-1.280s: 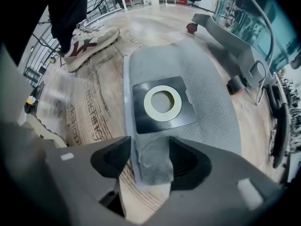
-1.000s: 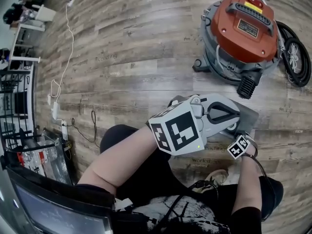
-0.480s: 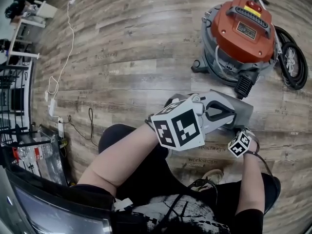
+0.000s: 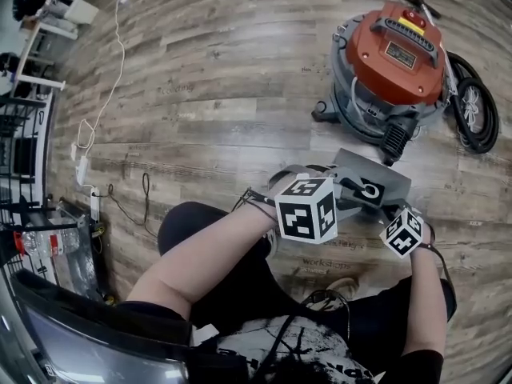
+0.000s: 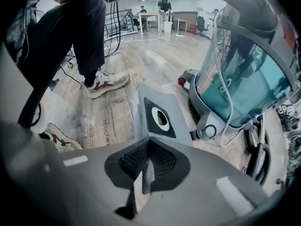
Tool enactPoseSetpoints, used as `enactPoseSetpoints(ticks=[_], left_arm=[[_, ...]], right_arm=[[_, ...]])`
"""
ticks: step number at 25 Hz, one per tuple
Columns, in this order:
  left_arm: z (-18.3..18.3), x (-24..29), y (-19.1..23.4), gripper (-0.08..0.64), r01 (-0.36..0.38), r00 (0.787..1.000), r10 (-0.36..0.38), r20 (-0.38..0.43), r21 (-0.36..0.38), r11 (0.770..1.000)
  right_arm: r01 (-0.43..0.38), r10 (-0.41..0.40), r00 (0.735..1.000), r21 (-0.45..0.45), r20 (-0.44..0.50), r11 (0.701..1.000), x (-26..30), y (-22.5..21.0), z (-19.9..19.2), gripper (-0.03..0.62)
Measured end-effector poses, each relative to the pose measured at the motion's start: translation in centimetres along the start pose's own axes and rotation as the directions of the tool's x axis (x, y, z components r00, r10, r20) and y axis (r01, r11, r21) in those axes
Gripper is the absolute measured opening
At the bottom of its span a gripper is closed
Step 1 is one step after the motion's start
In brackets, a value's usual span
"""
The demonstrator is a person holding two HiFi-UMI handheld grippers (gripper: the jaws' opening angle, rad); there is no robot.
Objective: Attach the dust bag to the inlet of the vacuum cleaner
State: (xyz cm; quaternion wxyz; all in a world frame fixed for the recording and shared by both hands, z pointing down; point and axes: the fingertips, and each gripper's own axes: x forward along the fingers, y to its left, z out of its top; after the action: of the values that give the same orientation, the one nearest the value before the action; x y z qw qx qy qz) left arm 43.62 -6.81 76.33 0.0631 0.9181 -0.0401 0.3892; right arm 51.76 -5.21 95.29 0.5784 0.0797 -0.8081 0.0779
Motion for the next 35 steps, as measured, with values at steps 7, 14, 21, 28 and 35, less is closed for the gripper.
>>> enactPoseSetpoints(ticks=[7, 14, 21, 28, 35], left_arm=[[-7.7, 5.7, -1.2, 0.192, -0.034, 0.959, 0.068, -0.274, 0.129, 0.991], [-9.8, 9.2, -0.2, 0.191, -0.043, 0.936, 0.111, -0.333, 0.204, 0.978], [-8.7, 9.1, 0.4, 0.035, -0.054, 0.941, 0.122, -0.317, 0.214, 0.975], [-6.6, 6.9, 1.6, 0.031, -0.054, 0.946, 0.113, -0.304, 0.195, 0.979], [-3.2, 2.6, 3.3, 0.029, -0.072, 0.959, 0.125, -0.254, 0.207, 0.976]], right_arm=[[-0.037, 0.038, 0.997, -0.015, 0.072, 0.999, -4.1, 0.3, 3.2, 0.006], [-0.051, 0.053, 0.987, -0.015, 0.155, 0.999, -7.4, 0.8, 5.5, 0.006], [-0.038, 0.034, 0.980, 0.018, 0.195, 0.999, -9.2, 0.7, 5.5, 0.006], [-0.002, -0.002, 0.974, 0.020, 0.225, 1.000, -11.4, -0.7, 6.5, 0.045], [0.079, -0.059, 0.976, -0.088, 0.212, 0.993, -15.2, -1.4, 10.2, 0.244]])
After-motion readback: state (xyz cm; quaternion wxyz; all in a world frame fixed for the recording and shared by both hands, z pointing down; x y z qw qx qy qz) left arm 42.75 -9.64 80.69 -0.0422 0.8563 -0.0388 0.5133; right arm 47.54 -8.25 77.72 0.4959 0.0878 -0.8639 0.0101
